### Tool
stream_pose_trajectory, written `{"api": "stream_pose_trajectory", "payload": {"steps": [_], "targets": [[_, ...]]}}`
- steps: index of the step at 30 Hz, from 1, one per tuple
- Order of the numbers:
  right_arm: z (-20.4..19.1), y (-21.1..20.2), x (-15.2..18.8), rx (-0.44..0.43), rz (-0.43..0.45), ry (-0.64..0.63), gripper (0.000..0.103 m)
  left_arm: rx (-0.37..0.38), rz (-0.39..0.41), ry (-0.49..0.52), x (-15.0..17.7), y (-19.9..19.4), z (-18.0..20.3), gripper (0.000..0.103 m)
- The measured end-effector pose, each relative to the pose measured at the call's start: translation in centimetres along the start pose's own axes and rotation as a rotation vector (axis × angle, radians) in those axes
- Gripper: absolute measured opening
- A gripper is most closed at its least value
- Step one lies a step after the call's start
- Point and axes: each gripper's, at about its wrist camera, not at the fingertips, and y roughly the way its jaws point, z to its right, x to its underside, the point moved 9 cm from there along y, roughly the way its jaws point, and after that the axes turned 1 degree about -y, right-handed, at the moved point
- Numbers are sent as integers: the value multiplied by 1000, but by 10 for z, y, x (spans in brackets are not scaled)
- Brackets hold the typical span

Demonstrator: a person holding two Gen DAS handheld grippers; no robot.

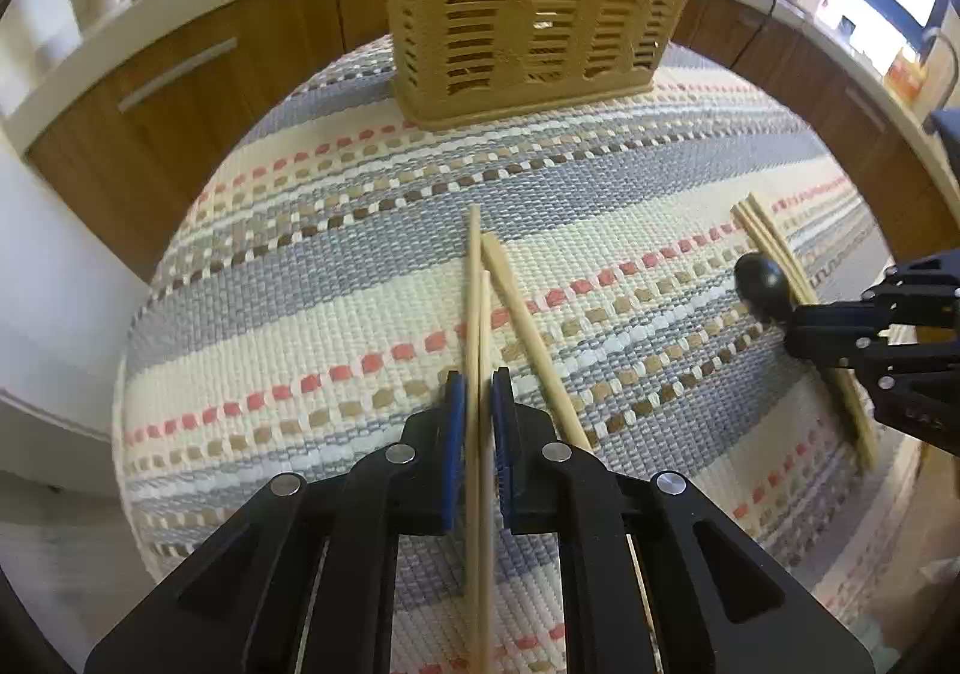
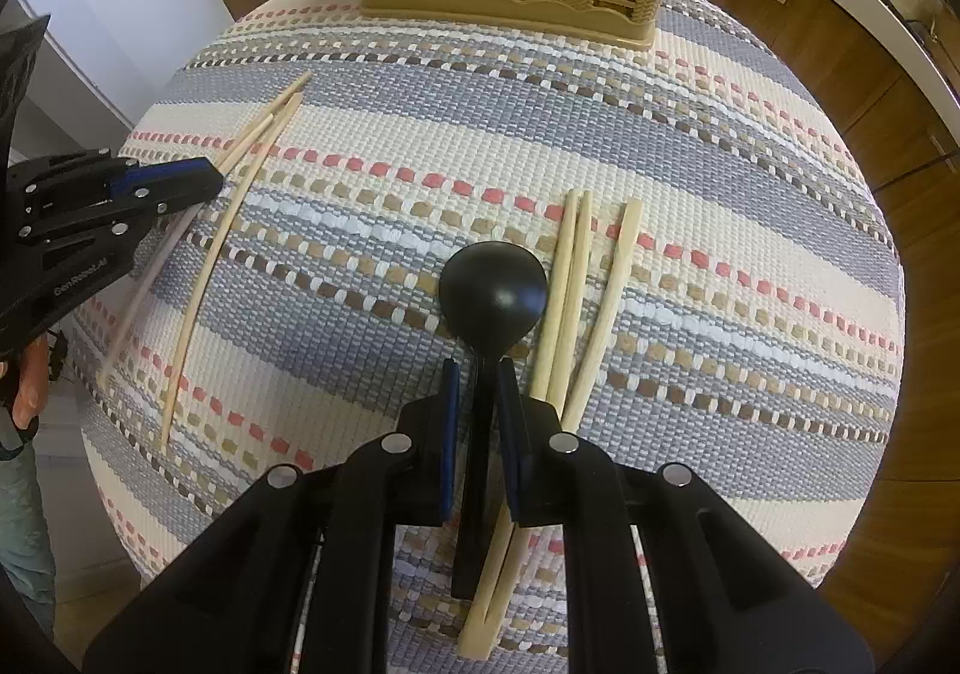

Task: Organize utensils
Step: 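Grasp the black spoon with the right gripper while the left gripper closes on a chopstick, then lift the black spoon and a chopstick from the cloth with both grippers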

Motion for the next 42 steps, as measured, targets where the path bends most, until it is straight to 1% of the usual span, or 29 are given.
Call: {"api": "stream_pose_trajectory", "payload": {"steps": [5, 11, 13, 14, 15, 17, 20, 23, 27, 30, 33, 36, 42], "targets": [[2, 0, -1, 2, 2, -7, 11, 82, 24, -43, 4, -7, -9, 8], [2, 0, 1, 2, 5, -10, 11, 63, 12, -51, 5, -4, -16, 8], [1, -1, 2, -2, 6, -8, 11, 72, 13, -58, 5, -5, -16, 8], [2, -1, 2, -3, 6, -7, 11, 95, 18, -64, 4, -6, -15, 8], [2, -1, 2, -3, 6, -8, 11, 101, 16, -68, 4, -5, -13, 8], [2, -2, 2, -4, 7, -8, 11, 79, 15, -67, 6, -5, -15, 9], [2, -1, 2, -3, 8, -7, 11, 65, 9, -60, 7, -6, -17, 10], [2, -1, 2, -5, 7, -6, 11, 35, -10, -46, 7, -5, -14, 10], [3, -2, 2, -2, 7, -7, 11, -33, -39, 6, 11, -6, -9, 10], [2, -2, 1, 3, -5, -9, 11, -69, -59, 40, 9, -5, -7, 13], [2, -1, 0, 11, -16, -16, 11, -110, -79, 69, 5, -4, -12, 14], [1, 0, -1, 9, -15, -20, 11, -77, -85, 50, 5, -3, -16, 14], [2, 0, -1, 3, -9, -21, 11, -50, -62, -7, 3, -6, -24, 15]]}}
